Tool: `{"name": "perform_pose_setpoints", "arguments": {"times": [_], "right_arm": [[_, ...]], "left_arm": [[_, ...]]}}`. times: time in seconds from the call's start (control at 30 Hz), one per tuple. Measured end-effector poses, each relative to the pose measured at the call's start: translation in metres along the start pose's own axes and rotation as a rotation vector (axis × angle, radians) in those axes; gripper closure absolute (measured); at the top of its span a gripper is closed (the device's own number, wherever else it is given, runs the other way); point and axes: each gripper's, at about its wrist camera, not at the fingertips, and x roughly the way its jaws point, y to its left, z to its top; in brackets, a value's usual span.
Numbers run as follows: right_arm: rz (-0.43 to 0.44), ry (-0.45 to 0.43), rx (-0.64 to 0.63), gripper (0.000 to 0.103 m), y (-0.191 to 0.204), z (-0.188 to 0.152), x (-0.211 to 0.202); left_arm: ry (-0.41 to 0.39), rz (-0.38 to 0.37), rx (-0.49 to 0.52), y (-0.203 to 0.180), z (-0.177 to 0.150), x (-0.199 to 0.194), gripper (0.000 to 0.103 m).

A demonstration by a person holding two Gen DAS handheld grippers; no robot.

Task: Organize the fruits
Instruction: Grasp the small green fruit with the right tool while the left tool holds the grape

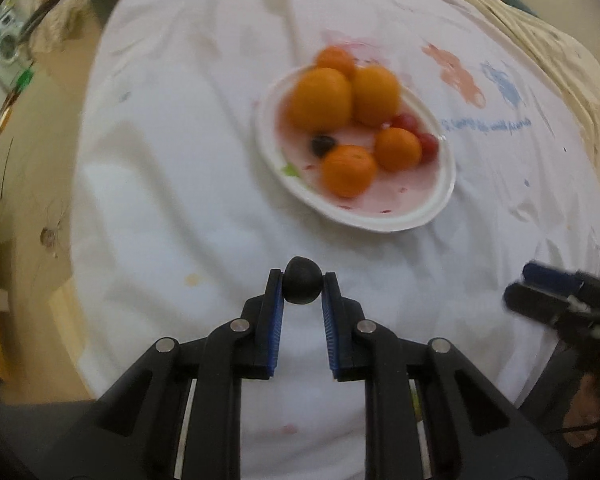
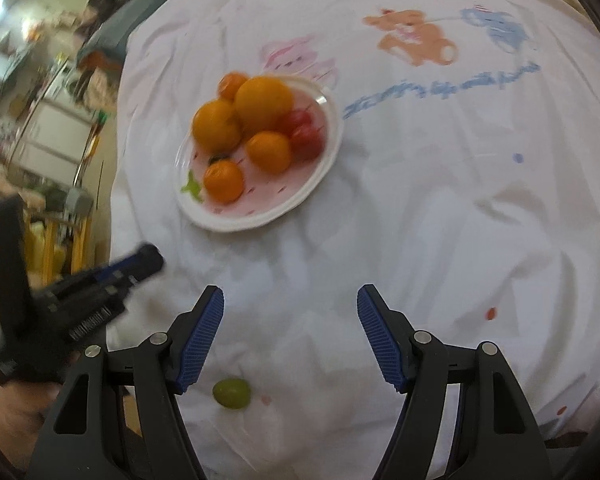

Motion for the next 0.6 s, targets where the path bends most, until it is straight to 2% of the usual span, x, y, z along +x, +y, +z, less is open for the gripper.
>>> {"name": "perform_pose_setpoints", "arguments": {"times": [0.1, 0.27, 0.37, 0.47, 0.6], "right_arm": [[0.035, 0.066, -0.035, 0.031, 0.011, -0.007, 0.016], [0.093, 0.169, -0.103, 0.031, 0.029, -0.020, 0.039], [0.117, 0.231, -0.148, 0.032, 0.040, -0.030, 0.051], [0.092, 0.291, -0.195, 0.038, 0.050, -0.042, 0.063], [0.046, 0.338, -0.260, 0.040, 0.061, -0.056, 0.072]], "left_arm": [[-0.021, 0.014, -0.027, 0.014, -0.006, -0.011, 0.088], [-0.038, -0.011, -0.098, 0.029, -0.015, -0.021, 0.087], [-0.049, -0.020, -0.106, 0.031, -0.014, -0.022, 0.087], [-0.057, -0.011, -0.099, 0.031, -0.016, -0.023, 0.087], [-0.059, -0.006, -0.092, 0.033, -0.018, -0.023, 0.087]]}}
